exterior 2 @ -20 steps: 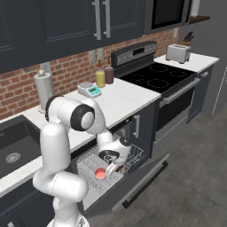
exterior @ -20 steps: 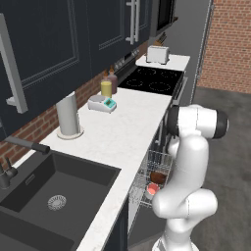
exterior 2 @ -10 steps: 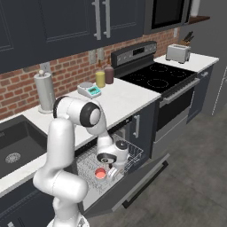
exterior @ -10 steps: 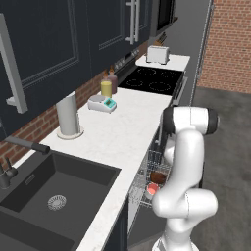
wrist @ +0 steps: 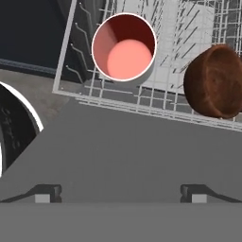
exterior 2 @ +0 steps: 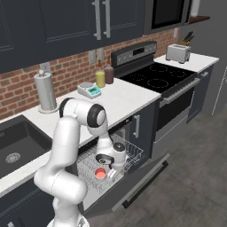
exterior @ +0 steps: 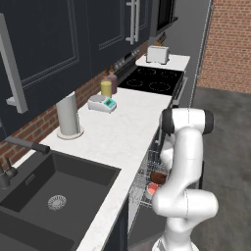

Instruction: Pick up the cup and bowl from the counter, place them in the dishwasher, and close the dishwasher door.

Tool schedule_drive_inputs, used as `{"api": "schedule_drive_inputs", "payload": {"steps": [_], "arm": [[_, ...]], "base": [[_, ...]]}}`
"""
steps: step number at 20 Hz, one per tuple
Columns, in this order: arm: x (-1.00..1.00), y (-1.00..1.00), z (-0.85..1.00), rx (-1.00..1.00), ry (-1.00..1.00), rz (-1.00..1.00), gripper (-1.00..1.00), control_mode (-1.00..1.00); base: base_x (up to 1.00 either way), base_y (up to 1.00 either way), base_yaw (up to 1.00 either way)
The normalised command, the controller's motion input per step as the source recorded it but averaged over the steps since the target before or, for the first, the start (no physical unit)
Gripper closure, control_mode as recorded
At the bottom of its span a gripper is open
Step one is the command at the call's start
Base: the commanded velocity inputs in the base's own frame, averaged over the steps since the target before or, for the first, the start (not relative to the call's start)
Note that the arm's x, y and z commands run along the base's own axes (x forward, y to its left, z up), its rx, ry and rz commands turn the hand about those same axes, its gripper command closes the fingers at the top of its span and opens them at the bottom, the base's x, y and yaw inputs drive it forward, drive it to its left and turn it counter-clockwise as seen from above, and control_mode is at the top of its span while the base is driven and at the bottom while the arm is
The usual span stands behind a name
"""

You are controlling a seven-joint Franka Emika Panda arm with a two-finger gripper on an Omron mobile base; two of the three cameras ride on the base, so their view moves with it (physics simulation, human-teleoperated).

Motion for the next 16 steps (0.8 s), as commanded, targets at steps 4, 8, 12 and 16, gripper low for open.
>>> {"api": "schedule_drive_inputs", "payload": {"steps": [4, 8, 12, 16], "arm": [[0.03, -0.02, -0.17, 0.0, 0.0, 0.0, -1.0, -1.0], [0.08, 0.0, -0.19, 0.0, 0.0, 0.0, -1.0, -1.0], [0.18, 0.0, -0.16, 0.0, 0.0, 0.0, -1.0, -1.0], [0.23, 0.0, -0.14, 0.0, 0.0, 0.0, -1.0, -1.0]], "base": [[0.0, 0.0, 0.0], [0.0, 0.0, 0.0], [0.0, 0.0, 0.0], [0.0, 0.0, 0.0]]}}
